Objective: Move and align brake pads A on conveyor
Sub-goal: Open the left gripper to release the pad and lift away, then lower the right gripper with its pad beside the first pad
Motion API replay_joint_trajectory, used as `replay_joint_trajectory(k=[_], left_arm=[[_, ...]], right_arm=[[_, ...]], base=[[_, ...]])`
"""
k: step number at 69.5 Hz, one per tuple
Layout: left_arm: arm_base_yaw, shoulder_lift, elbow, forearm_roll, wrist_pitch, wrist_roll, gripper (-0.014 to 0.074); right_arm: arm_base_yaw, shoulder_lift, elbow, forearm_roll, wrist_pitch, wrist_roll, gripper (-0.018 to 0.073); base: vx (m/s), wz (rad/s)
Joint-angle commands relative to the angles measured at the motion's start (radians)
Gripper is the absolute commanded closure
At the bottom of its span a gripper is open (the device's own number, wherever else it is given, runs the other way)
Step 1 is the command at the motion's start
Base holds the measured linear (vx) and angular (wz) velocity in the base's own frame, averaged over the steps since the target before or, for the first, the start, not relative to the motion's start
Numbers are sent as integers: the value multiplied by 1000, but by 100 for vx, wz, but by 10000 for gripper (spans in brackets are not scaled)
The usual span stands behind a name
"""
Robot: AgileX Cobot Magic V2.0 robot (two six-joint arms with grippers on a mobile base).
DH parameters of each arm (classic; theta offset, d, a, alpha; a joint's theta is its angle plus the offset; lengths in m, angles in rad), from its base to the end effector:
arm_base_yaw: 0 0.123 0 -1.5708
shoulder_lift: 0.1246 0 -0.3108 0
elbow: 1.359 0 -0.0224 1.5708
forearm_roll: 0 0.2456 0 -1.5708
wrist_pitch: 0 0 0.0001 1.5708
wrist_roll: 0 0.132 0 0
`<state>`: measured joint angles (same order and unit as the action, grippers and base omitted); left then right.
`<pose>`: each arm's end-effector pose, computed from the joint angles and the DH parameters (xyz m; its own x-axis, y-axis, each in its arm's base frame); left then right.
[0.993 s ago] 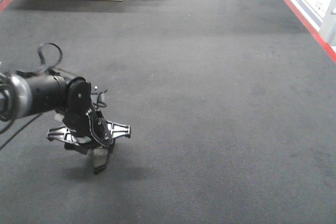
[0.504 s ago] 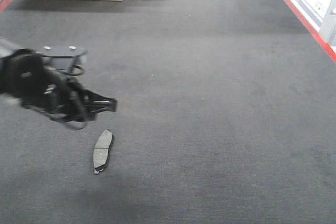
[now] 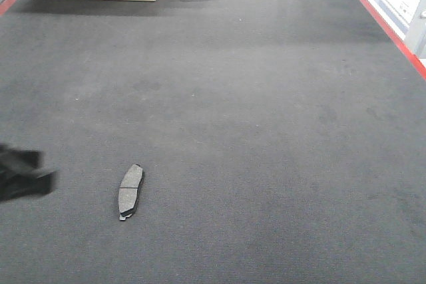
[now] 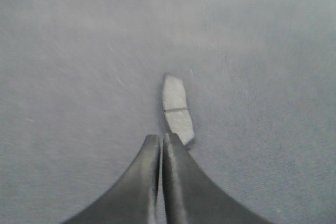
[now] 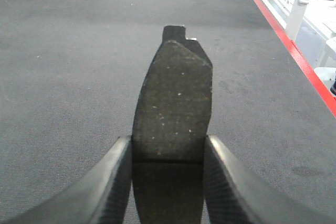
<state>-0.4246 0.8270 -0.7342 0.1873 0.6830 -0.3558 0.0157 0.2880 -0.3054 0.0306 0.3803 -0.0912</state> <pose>0.1588 -0.0547 0.3146 -0.6283 0.0570 -0.7759 0.1993 0.9758 -0.0897 0.0842 0.0028 0.2595 -0.2698 -0.0670 -0.9606 -0.0436 0.9974 -0.0573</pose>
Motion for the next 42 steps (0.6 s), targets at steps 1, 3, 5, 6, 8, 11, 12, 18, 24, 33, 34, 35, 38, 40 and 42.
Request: replay_joint_trajectory(k=[1,3,5,6,8,11,12,18,24,33,34,35,38,40,42], left_arm=[[-6,-132,26,47,-67,0,603],[-6,-158,40,53,-68,0,603],[-6,-190,54,55,-68,0,603],[-6,-214,62,55,-69,0,603],[-6,-244,81,55,-71,0,603],[-6,-289,102,55,-77,0,603],[-6,-303,114,55,-81,0,603],[-6,-383,165,55,-121,0,603],[-6,-453,220,55,-180,0,603],[-6,-508,270,52,-219,0,603],[-6,-510,273,52,-220,0,603],[-6,-515,275,52,-220,0,603],[-6,-517,278,52,-221,0,603],[-6,-517,278,52,-222,0,603],[-6,-517,278,52,-222,0,603]], right_arm=[[-4,5,-30,-2,-98,-8,501],[-4,5,-30,-2,-98,-8,501],[-4,5,-30,-2,-98,-8,501],[-4,5,-30,-2,-98,-8,501],[-4,5,-30,-2,-98,-8,501],[-4,5,-30,-2,-98,-8,501],[-4,5,-30,-2,-98,-8,501],[-4,5,-30,-2,-98,-8,501],[-4,5,-30,-2,-98,-8,501],[-4,5,-30,-2,-98,-8,501],[-4,5,-30,-2,-98,-8,501],[-4,5,-30,-2,-98,-8,501],[-4,5,-30,-2,-98,-8,501],[-4,5,-30,-2,-98,-8,501],[-4,5,-30,-2,-98,-8,501]], base=[[0,0],[0,0],[0,0],[0,0],[0,0],[0,0],[0,0],[0,0],[0,0],[0,0],[0,0],[0,0],[0,0],[0,0],[0,0]])
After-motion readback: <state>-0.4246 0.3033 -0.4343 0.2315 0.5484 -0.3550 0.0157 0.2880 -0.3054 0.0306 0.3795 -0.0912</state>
